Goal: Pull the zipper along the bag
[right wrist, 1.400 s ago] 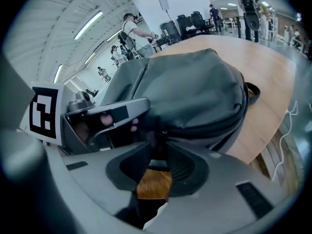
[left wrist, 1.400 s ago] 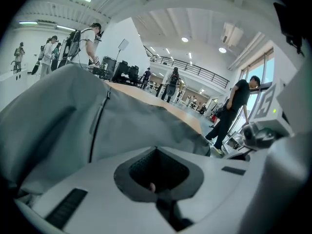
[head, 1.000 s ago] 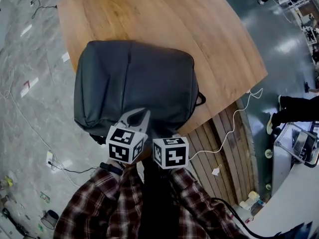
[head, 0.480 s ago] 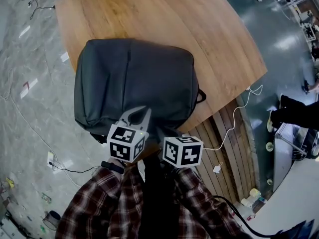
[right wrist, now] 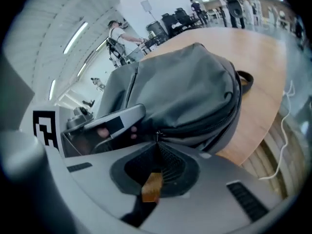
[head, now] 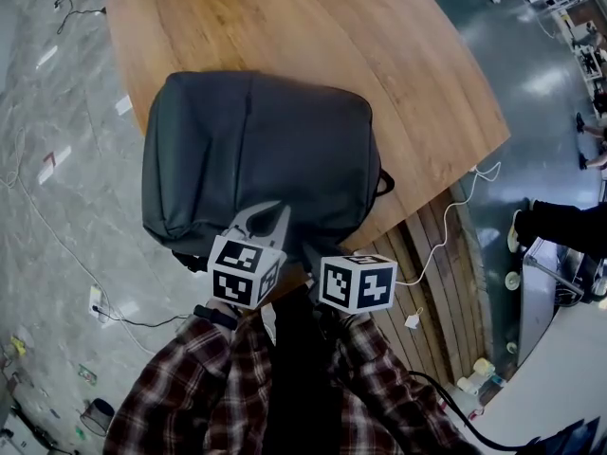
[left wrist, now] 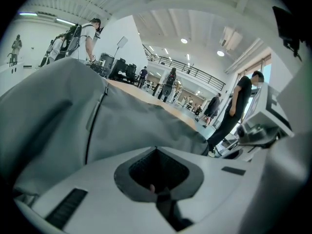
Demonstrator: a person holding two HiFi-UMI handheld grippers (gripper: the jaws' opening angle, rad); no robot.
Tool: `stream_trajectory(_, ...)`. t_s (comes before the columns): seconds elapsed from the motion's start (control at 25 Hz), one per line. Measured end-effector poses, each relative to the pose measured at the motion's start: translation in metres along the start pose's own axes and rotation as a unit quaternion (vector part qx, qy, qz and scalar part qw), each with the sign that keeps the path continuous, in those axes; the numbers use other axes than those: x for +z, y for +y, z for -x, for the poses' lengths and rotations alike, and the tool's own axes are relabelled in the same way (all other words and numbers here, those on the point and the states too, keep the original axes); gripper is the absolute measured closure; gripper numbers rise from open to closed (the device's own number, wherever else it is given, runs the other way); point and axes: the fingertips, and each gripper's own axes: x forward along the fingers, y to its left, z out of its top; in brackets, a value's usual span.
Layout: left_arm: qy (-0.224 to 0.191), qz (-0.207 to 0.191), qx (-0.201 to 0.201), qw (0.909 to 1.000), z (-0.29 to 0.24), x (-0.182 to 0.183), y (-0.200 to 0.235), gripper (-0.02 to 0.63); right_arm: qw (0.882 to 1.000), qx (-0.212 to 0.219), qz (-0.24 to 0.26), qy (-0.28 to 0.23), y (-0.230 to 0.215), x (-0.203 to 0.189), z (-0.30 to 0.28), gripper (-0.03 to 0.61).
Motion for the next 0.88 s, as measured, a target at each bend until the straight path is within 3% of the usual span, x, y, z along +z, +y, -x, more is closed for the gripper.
stream_trajectory(0.16, 0.002, -0.021, 0.003, 0.9998, -0.001, -0.001, -0.001, 0.603, 0.997, -0.048, 0.051, 0.01, -0.013, 0.001, 0.009, 0.568)
stream_trajectory(0.4, 0.006, -0.023, -0.001, 0.9997, 0.0, -0.001, -0.001, 0.603, 0.99, -0.076, 0.119, 0.021, -0.037, 0.004, 0.023, 0.568)
stream_trajectory(0.88, 0.009, -0.03, -0.009, 0.9995, -0.002, -0.003, -0.004, 0.603, 0.97, -0.164, 0.178, 0.008, -0.096, 0.023, 0.055, 0.568)
